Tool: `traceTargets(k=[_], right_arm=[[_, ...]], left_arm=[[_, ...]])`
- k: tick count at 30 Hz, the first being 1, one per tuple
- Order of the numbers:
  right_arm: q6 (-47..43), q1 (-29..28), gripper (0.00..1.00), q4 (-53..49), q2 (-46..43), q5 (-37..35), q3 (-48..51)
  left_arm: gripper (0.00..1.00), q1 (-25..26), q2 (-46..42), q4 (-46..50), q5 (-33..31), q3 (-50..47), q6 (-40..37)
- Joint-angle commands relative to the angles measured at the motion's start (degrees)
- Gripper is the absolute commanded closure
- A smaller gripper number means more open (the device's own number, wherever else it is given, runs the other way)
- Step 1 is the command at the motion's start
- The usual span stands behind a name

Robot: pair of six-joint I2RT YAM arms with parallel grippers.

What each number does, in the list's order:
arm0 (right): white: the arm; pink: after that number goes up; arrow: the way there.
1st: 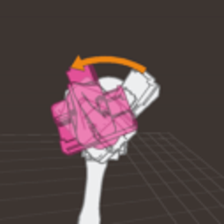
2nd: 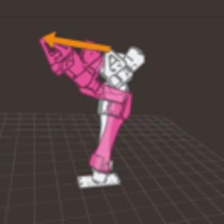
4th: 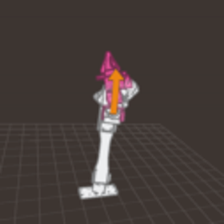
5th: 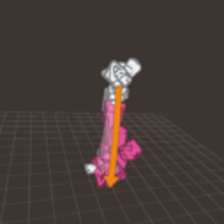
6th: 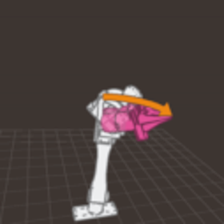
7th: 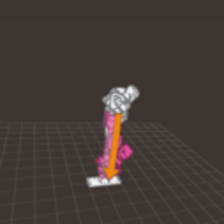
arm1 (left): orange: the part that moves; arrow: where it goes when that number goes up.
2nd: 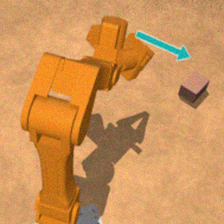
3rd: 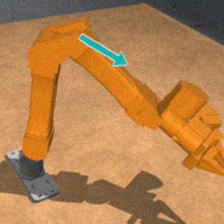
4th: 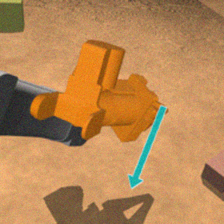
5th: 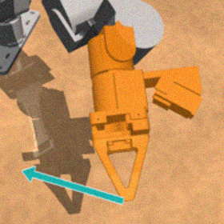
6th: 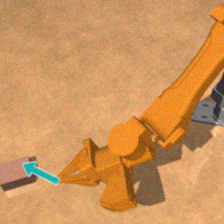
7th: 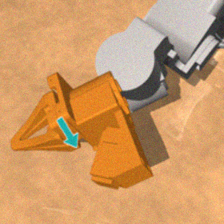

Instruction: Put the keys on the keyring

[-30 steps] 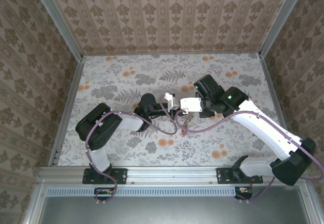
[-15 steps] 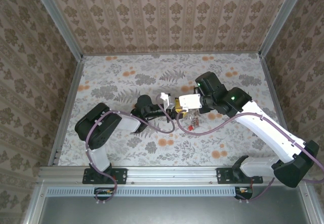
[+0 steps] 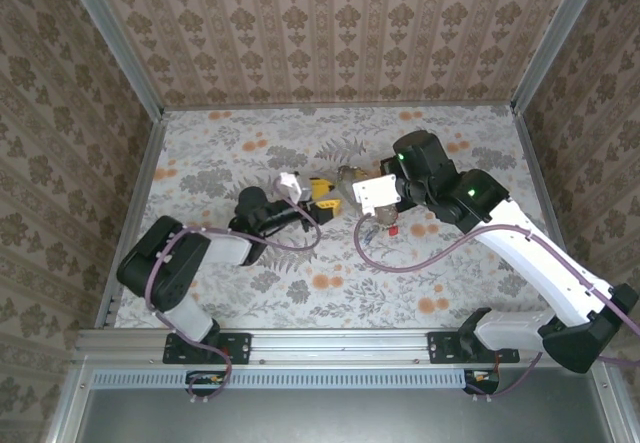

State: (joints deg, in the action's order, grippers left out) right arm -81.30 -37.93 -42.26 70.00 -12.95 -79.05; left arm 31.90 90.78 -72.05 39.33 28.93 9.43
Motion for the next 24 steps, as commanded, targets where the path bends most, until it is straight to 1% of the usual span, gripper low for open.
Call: traceTargets(k=[1, 5, 7, 10, 12, 15, 16, 18, 21, 24], right_arm=[[-7.2, -0.73, 1.0, 5.42, -3.1, -1.11, -0.76], [-8.86, -0.85, 1.0, 5.26, -2.77, -1.91, -0.42], [-9.04, -0.99, 1.0, 5.17, -2.54, -2.53, 0.33], [-9.17, -1.48, 1.0, 5.42, -2.32, -3.14, 1.68], [-8.23, -2.11, 1.0, 5.32, -2.32, -2.37, 2.5], [-5.34, -3.7, 1.0, 3.07, -2.0, 0.86, 3.32], [-3.55, -4.78, 1.0, 2.31, -1.57, 1.89, 3.5], [-0.18, -7.17, 1.0, 2.26, -0.24, 2.7, 4.41], [5.7, -10.92, 1.0, 5.23, 3.21, 2.63, 5.5], [13.76, -14.97, 1.0, 7.83, 8.95, 3.96, 2.91]], left_arm=[[0.49, -3.34, -4.76, 3.48, -4.78, -2.53, 2.85], [0.47, -8.04, -12.24, 14.56, -10.14, -4.87, 2.32], [0.46, -9.83, -17.38, 25.0, -14.17, -4.58, 1.58], [0.4, -11.84, -24.91, 44.22, -22.92, -1.75, 0.23], [0.35, -13.32, -28.54, 52.77, -26.08, -0.17, -1.73], [0.06, -16.87, -33.08, 61.12, -28.68, 0.92, -1.05], [0.0, -18.09, -34.49, 64.32, -29.05, 1.48, -0.66], [0.0, -19.89, -36.63, 71.01, -30.96, 3.03, -0.06], [0.0, -21.7, -38.11, 80.35, -35.33, 6.15, 1.87], [0.0, -23.78, -38.4, 89.67, -40.24, 9.96, 5.75]])
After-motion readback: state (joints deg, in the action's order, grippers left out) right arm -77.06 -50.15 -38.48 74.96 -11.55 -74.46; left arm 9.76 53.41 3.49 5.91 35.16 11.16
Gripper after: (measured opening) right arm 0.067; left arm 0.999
